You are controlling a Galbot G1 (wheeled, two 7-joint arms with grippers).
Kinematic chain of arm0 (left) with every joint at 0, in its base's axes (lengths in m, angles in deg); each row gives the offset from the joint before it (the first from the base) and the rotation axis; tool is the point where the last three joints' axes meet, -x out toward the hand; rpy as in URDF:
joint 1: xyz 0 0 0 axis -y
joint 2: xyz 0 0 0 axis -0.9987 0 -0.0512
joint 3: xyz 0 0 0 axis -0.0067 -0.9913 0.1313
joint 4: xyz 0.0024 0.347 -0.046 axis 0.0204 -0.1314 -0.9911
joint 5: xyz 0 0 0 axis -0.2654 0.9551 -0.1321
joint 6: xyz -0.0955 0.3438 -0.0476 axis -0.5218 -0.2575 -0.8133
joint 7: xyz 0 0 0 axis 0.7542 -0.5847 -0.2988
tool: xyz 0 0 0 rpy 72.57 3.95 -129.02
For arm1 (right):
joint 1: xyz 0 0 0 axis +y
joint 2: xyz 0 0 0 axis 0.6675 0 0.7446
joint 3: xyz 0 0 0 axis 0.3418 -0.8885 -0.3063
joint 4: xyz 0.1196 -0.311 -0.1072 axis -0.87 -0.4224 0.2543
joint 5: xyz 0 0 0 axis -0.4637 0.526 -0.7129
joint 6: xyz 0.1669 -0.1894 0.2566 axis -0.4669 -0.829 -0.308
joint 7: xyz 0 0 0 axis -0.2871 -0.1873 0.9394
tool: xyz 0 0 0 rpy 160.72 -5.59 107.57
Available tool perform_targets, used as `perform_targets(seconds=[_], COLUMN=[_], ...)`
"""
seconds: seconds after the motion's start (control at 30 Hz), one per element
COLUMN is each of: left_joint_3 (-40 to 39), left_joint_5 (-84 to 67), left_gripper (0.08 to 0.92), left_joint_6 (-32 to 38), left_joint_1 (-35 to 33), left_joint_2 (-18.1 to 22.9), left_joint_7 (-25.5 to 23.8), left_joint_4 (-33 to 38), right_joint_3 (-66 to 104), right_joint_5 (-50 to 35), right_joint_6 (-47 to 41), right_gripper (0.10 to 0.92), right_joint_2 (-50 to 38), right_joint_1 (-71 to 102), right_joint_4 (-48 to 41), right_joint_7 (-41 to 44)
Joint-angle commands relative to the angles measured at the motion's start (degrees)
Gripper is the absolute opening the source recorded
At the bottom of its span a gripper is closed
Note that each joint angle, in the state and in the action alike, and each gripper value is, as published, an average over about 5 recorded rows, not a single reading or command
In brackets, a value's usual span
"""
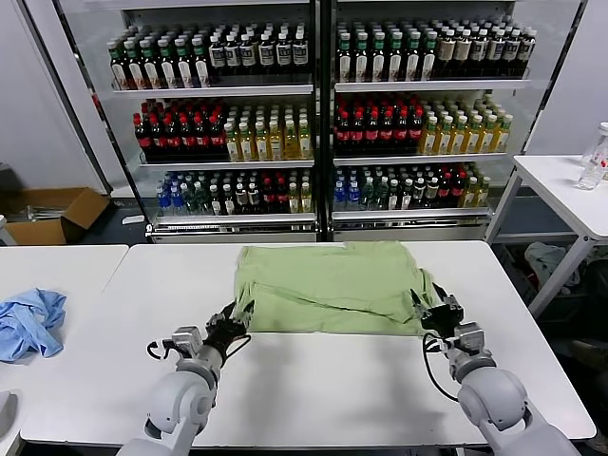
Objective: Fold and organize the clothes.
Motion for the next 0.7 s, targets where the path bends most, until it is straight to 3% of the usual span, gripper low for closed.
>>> perform_targets(seconds=[0.03,0.13,0.2,0.7], left_joint_3=[-2.07,-2.53,-2.76,-2.95], left_joint_5=[7.68,8.05,7.98,5.73], left_gripper=[0.652,0.707,0.685,0.256], left_joint_6=[-2.3,-2.18,-2.08,-0.41], left_joint_1=[-0.88,0.06,0.64,0.22], left_joint_2=[-0.17,-0.44,-0.6,-1.33], left_joint_7=[1.43,1.62,1.68,0.24], left_joint_4=[-4.46,-5.42,-6.07,-5.11], right_joint_3=[4.49,3.51,2.45,-1.68], right_joint_5=[-5.74,-7.99,-8.88,-10.31], right_joint_6=[-9.93,-10.98,-10.67,-6.3], right_gripper=[0.739,0.803,0.792,0.384], right_joint_2=[-0.24,0.49,0.92,1.49], right_joint_1=[5.32,5.24,4.64,0.23], right_joint_4=[0.77,0.08,-0.3,-3.98], right_joint_7=[-0.85,-0.98,-0.96,1.49])
